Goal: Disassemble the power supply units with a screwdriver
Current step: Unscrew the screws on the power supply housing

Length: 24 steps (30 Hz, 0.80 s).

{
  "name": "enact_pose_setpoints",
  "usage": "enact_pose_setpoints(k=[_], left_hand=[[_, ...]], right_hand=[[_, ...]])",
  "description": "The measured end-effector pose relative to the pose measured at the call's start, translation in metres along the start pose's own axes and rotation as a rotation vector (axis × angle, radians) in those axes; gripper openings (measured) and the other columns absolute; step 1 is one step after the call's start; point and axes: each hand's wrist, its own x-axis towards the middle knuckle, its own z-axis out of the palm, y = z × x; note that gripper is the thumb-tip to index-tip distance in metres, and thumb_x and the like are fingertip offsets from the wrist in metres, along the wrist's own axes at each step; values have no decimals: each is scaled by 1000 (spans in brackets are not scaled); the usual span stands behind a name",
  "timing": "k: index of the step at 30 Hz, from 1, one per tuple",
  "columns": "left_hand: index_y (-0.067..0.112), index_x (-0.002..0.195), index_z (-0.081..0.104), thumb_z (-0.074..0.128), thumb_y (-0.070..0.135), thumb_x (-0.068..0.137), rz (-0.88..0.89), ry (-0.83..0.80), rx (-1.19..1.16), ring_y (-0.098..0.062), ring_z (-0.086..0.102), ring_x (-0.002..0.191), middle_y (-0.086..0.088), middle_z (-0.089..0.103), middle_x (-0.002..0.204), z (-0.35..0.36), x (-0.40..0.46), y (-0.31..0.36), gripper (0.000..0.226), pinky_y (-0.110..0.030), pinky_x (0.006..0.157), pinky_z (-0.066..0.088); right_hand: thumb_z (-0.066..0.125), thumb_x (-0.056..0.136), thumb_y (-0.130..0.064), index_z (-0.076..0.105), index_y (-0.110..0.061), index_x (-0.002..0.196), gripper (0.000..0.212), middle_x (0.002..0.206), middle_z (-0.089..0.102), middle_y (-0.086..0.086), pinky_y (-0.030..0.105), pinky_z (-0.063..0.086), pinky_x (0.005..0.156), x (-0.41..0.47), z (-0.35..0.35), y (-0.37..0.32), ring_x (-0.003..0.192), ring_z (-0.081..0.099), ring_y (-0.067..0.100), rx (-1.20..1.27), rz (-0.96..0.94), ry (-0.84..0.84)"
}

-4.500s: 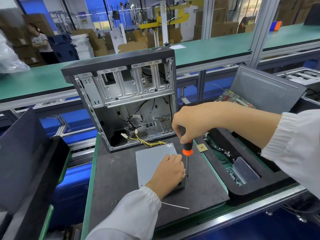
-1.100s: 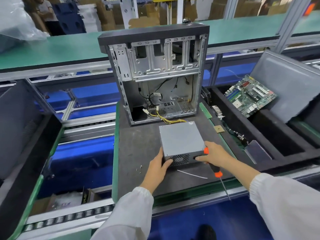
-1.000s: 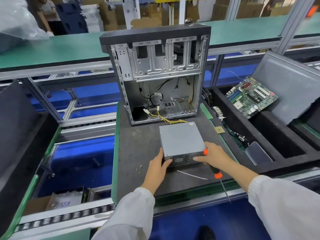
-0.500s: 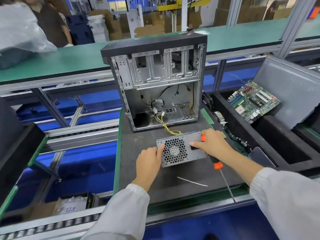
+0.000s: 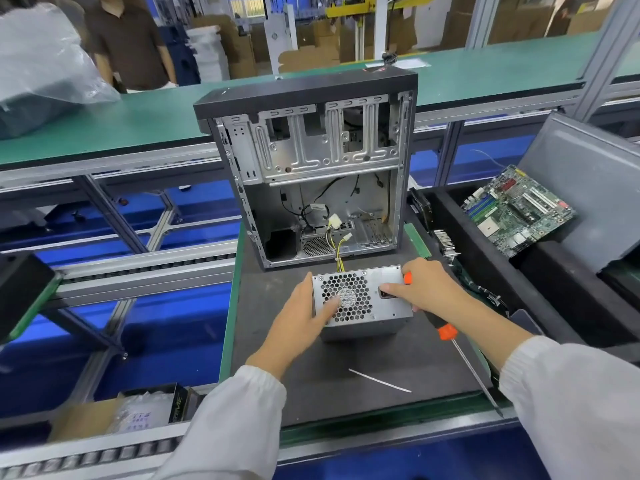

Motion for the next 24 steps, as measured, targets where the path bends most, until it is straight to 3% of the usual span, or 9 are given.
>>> enact_pose_setpoints(k=[3,5,7,9,11,15,18,22,24], left_hand=[[58,130,25,83,44,68,31,-162,-281,0,43,131,16,45,141,-3,0,-15,86,-27,108,38],[45,141,26,91,35,61,27,-124,-254,2,41,133,18,46,141,-3,4,-22,104,-33,112,36],[33,145,28,94,31,58,7,-94,-250,4,41,132,19,48,139,-3,7,-25,109,-37,114,36],[35,146,26,94,29,57,14,-84,-233,6,42,129,22,49,136,-4,10,-25,112,-32,112,36],[38,144,28,95,28,56,28,-65,-208,6,45,127,23,51,134,-6,13,-23,111,-29,110,38],[37,132,39,95,28,53,57,-51,-190,4,49,122,22,57,126,-10,17,-19,97,-32,108,42],[32,131,37,94,26,54,66,-79,-129,-1,48,123,15,55,129,-14,23,-15,95,-36,107,42],[28,153,13,88,36,60,134,-155,140,-11,33,133,5,34,141,-15,33,-2,119,-35,113,32],[28,154,11,85,45,62,204,-124,316,-13,22,137,4,25,146,-9,36,5,120,-41,117,22]], right_hand=[[71,80,-48,35,-10,66,54,65,49,10,31,38,58,3,-3,1,63,57,27,58,-2,-21],[71,81,-46,37,-10,67,52,66,52,13,32,41,59,6,-8,-1,62,56,26,43,-10,-48],[68,84,-46,48,-3,72,49,73,59,16,35,48,67,8,-13,-4,69,59,28,-17,-26,-40],[65,88,-42,59,0,87,43,85,64,16,38,52,78,11,-19,-10,84,62,31,-44,-52,38],[64,89,-35,64,-8,92,27,86,62,5,34,50,75,12,-26,-19,89,60,26,-1,-127,143],[63,88,-26,60,-19,96,11,86,57,-6,27,40,63,17,-39,-40,76,52,17,127,-253,252],[61,84,-19,52,-23,99,18,70,51,-5,16,39,40,23,-53,-47,55,49,13,302,-259,286],[55,87,-14,43,-23,105,23,80,62,7,32,54,63,31,-71,-52,70,67,14,492,-284,306],[53,89,-11,45,-22,103,20,83,66,14,19,52,61,33,-77,-52,65,67,3,568,-322,339]])
